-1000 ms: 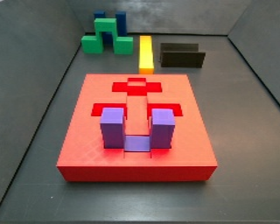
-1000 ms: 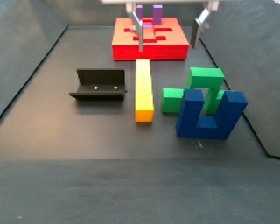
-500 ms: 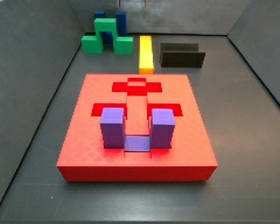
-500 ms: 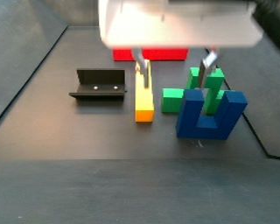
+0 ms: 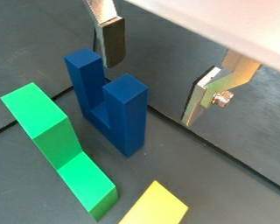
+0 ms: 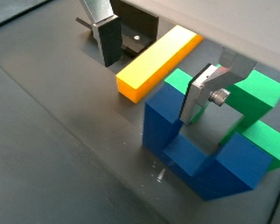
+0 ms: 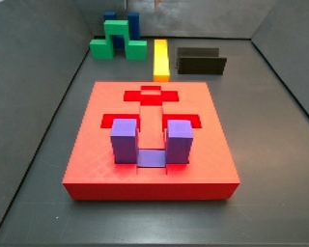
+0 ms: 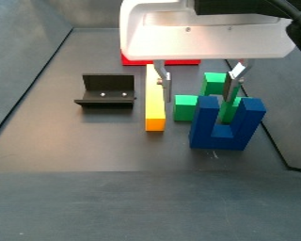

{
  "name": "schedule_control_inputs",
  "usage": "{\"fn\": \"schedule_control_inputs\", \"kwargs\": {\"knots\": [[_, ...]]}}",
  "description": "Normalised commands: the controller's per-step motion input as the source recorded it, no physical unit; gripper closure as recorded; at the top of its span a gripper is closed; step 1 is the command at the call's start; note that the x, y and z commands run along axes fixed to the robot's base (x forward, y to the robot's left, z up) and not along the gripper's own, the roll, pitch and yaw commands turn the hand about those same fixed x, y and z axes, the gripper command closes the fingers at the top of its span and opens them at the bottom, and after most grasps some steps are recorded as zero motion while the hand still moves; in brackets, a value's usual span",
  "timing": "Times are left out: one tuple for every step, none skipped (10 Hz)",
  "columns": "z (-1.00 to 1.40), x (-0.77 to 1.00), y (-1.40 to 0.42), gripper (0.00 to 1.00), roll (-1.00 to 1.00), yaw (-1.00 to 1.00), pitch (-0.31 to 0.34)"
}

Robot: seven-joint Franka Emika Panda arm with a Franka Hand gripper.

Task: Pick up the blue object. Move up. Move to above the board. Insert the blue object.
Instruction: Pick up the blue object.

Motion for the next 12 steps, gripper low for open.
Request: {"fn": "schedule_control_inputs", "kwargs": {"knots": [[-0.11,-0.28,0.0,0.0,-0.05,0.0,-0.1],[-0.01,-0.23,0.0,0.0,-0.08,0.0,-0.106],[-0.09,-0.1,0.0,0.0,-0.03,0.0,-0.106],[-0.13,0.0,0.0,0.0,-0.01,0.12,-0.101],[-0.19,0.0,0.01,0.0,0.0,0.14,-0.09],[-0.24,0.0,0.04,0.0,0.0,0.17,-0.077],[-0.19,0.0,0.0,0.0,0.0,0.17,-0.069],[-0.21,0.0,0.0,0.0,0.0,0.09,-0.054],[-0.21,-0.03,0.0,0.0,0.0,0.04,-0.061],[-0.21,0.0,0.0,0.0,0.0,0.02,-0.056],[-0.19,0.0,0.0,0.0,0.0,0.0,-0.054],[-0.21,-0.01,0.0,0.0,0.0,0.0,-0.051]]}}
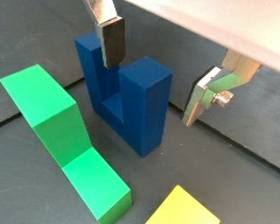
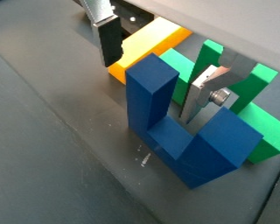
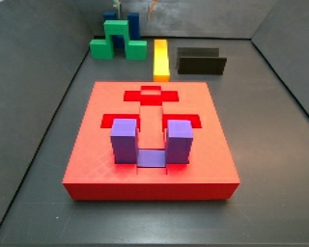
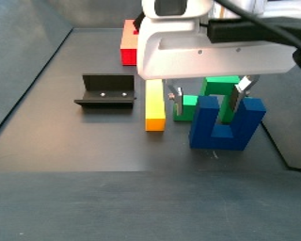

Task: Pick up the blue object. Move up. Move to above the board. Insert the blue object.
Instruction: Pick up the blue object.

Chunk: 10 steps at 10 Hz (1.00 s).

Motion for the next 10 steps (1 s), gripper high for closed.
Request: {"fn": "schedule_control_inputs", "kwargs": {"knots": [[-0.21,0.0,0.0,0.0,0.0,0.0,-0.043],[-0.18,0.0,0.0,0.0,0.0,0.0,-0.04],[-0.17,0.0,-0.02,0.0,0.0,0.0,-0.029],[-0.15,0.0,0.0,0.0,0.0,0.0,-0.01],[-0.13,0.04,-0.03,0.0,0.0,0.0,0.0],[-0.04,0.12,-0.06,0.0,0.0,0.0,0.0],[-0.05,0.1,-0.08,0.0,0.0,0.0,0.0],[-0.03,0.07,-0.04,0.0,0.01,-0.06,0.0],[-0.02,0.01,0.0,0.0,0.0,-0.09,0.0],[-0.01,0.0,0.0,0.0,0.0,-0.04,0.0]]}}
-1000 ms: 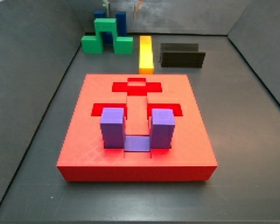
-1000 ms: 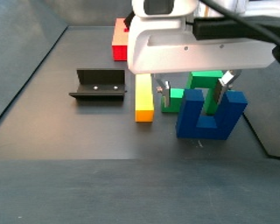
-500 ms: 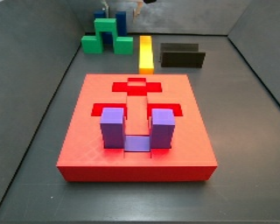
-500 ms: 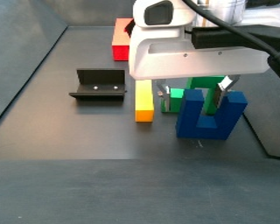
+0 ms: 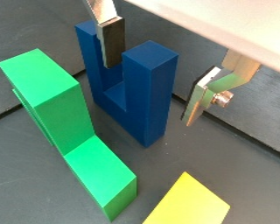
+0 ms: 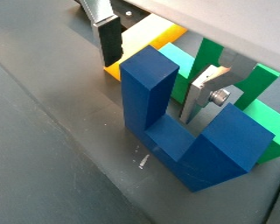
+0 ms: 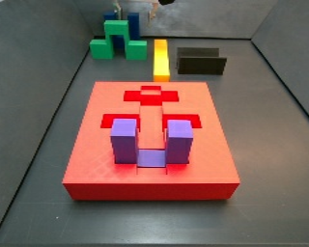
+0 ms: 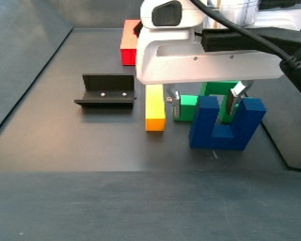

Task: Pick up the blue object. Move up. Move to above the board. Insert the blue object.
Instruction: Pick up the blue object.

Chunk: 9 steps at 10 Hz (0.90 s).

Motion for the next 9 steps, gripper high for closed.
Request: {"fn": "schedule_control_inputs", "kwargs": {"knots": [[0.0,0.0,0.0,0.0,0.0,-0.02,0.0],[-0.03,0.0,0.01,0.0,0.0,-0.01,0.0],[-0.04,0.0,0.07,0.0,-0.02,-0.09,0.0],[-0.01,0.0,0.08,0.0,-0.06,-0.14,-0.013],[0.0,0.0,0.06,0.0,-0.08,-0.11,-0.036],[-0.01,0.0,0.08,0.0,-0.09,-0.1,-0.039],[-0.01,0.0,0.03,0.0,-0.06,-0.07,-0.026],[0.0,0.0,0.0,0.0,-0.01,-0.02,0.0],[0.0,0.0,0.0,0.0,0.0,0.0,0.0]]}}
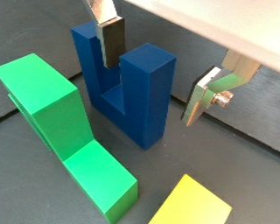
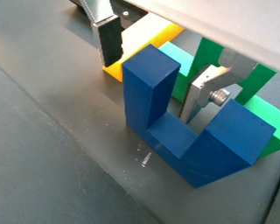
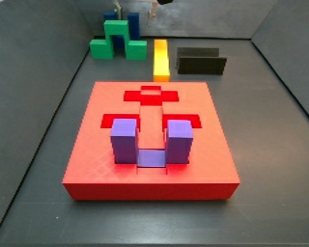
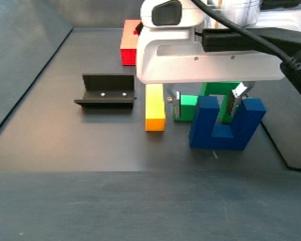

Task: Pick up the blue object. Move up. Move to above the board. Insert the blue object.
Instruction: Pick up the blue object.

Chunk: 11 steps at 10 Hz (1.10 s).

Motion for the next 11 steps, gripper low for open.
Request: {"fn": "schedule_control_inputs", "kwargs": {"knots": [[0.0,0.0,0.0,1.0,0.0,0.0,0.0],[0.0,0.0,0.0,1.0,0.0,0.0,0.0],[0.0,0.0,0.0,1.0,0.0,0.0,0.0],[0.0,0.0,0.0,1.0,0.0,0.0,0.0],[0.0,0.0,0.0,1.0,0.0,0.0,0.0],[0.0,0.0,0.0,1.0,0.0,0.0,0.0],[0.0,0.0,0.0,1.0,0.0,0.0,0.0],[0.0,0.0,0.0,1.0,0.0,0.0,0.0],[0.0,0.0,0.0,1.0,0.0,0.0,0.0],[0.0,0.0,0.0,1.0,0.0,0.0,0.0],[0.0,0.0,0.0,1.0,0.0,0.0,0.0]]}}
